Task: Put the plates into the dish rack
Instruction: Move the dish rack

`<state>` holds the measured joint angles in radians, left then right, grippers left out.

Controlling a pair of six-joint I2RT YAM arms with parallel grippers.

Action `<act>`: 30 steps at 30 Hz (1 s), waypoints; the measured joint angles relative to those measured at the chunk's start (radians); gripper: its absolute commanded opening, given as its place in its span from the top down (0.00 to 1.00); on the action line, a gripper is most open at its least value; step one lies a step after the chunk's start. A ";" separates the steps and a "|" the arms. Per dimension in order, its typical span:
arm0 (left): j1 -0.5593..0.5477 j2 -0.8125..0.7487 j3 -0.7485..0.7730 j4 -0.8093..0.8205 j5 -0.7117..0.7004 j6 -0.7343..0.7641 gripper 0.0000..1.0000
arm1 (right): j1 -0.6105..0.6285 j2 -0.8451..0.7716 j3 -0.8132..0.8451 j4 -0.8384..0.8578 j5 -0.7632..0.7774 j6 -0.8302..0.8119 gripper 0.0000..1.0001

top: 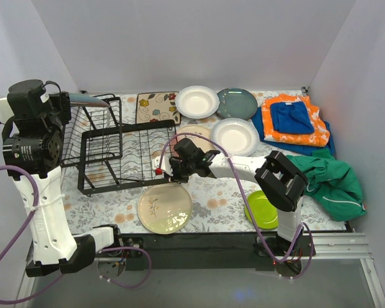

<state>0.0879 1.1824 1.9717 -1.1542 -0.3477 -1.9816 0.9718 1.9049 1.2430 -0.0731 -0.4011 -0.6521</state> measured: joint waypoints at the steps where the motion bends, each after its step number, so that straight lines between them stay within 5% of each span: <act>1: 0.000 0.000 0.000 0.003 0.000 0.000 1.00 | 0.000 0.000 0.000 0.002 0.005 0.014 0.99; 8: 0.000 0.000 -0.005 0.021 0.000 0.000 1.00 | 0.004 0.000 0.000 0.015 0.035 0.090 0.96; 11: 0.000 -0.001 -0.019 0.028 0.000 0.000 1.00 | 0.004 0.000 0.000 0.016 0.040 0.105 0.65; 12: 0.000 -0.001 -0.025 0.031 -0.001 0.000 1.00 | 0.005 0.000 0.000 0.017 0.046 0.108 0.46; 18: 0.000 0.021 -0.047 0.046 -0.001 0.000 1.00 | -0.003 0.000 0.000 0.023 0.083 0.108 0.05; 30: 0.000 0.194 -0.045 0.154 0.021 0.000 1.00 | -0.028 -0.122 0.063 0.017 0.047 0.103 0.02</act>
<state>0.0879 1.3766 1.9266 -1.0004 -0.3267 -1.9820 0.9440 1.7832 1.3056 -0.0563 -0.3538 -0.5495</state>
